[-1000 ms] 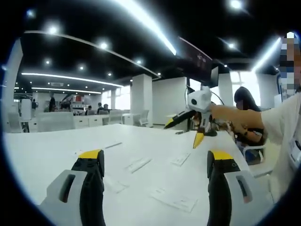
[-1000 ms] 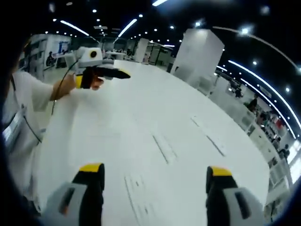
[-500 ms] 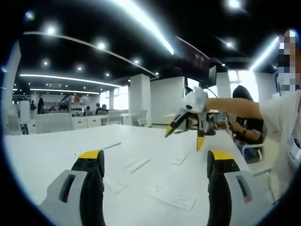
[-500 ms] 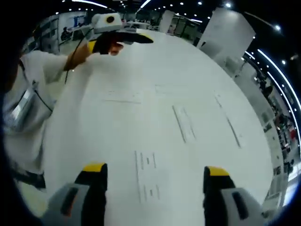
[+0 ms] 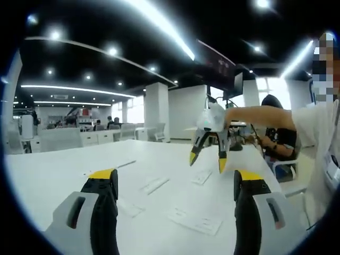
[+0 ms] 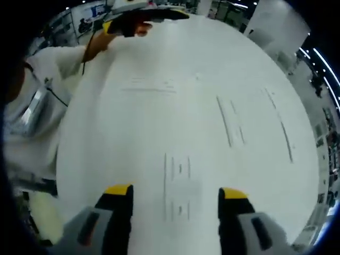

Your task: Locate the socket holder cover, grip the socket holder cover, clip it into the socket holder slot.

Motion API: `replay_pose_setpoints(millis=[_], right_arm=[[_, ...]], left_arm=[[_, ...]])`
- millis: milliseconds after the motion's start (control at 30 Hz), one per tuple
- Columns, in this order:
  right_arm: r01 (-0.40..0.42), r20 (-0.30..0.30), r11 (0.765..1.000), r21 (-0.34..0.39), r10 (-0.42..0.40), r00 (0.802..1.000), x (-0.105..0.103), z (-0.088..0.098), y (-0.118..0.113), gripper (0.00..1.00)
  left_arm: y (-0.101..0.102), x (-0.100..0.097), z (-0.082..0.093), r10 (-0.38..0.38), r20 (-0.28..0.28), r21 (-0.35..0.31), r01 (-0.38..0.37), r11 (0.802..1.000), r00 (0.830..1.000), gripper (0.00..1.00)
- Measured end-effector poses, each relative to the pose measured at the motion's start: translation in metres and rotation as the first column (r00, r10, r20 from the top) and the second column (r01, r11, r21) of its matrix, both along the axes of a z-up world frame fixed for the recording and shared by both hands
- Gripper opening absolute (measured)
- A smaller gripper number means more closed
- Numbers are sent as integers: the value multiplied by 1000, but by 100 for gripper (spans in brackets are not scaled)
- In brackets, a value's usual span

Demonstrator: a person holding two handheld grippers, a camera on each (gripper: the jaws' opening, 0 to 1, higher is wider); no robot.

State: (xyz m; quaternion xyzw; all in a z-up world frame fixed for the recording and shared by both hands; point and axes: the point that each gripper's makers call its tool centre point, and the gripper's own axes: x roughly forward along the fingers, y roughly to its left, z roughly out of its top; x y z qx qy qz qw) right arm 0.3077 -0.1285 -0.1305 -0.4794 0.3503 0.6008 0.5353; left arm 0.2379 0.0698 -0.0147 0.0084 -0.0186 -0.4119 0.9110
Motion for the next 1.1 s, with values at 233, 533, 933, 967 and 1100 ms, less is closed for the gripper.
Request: replay_pose_setpoints(millis=[233, 533, 933, 967, 1100], right_arm=[[-18, -18, 998, -53, 17, 1000, 4, -9, -1, 52], [-31, -37, 995, -91, 27, 999, 6, -15, -2, 42], [-37, -52, 990, -133, 30, 998, 11, -16, 0, 31], [-36, -52, 990, -137, 29, 998, 11, -16, -1, 30], [-35, -62, 988, -149, 26, 998, 8, -18, -2, 29]], left_arm=[[2, 2, 1, 3, 0, 1, -3, 1000, 1000, 88], [4, 3, 0, 6, -3, -3, -6, 1000, 1000, 87], [6, 2, 2, 5, -3, -12, -5, 1000, 1000, 87], [6, 2, 2, 5, -2, -12, -5, 1000, 1000, 87], [6, 2, 2, 3, -4, -16, -3, 1000, 1000, 86]])
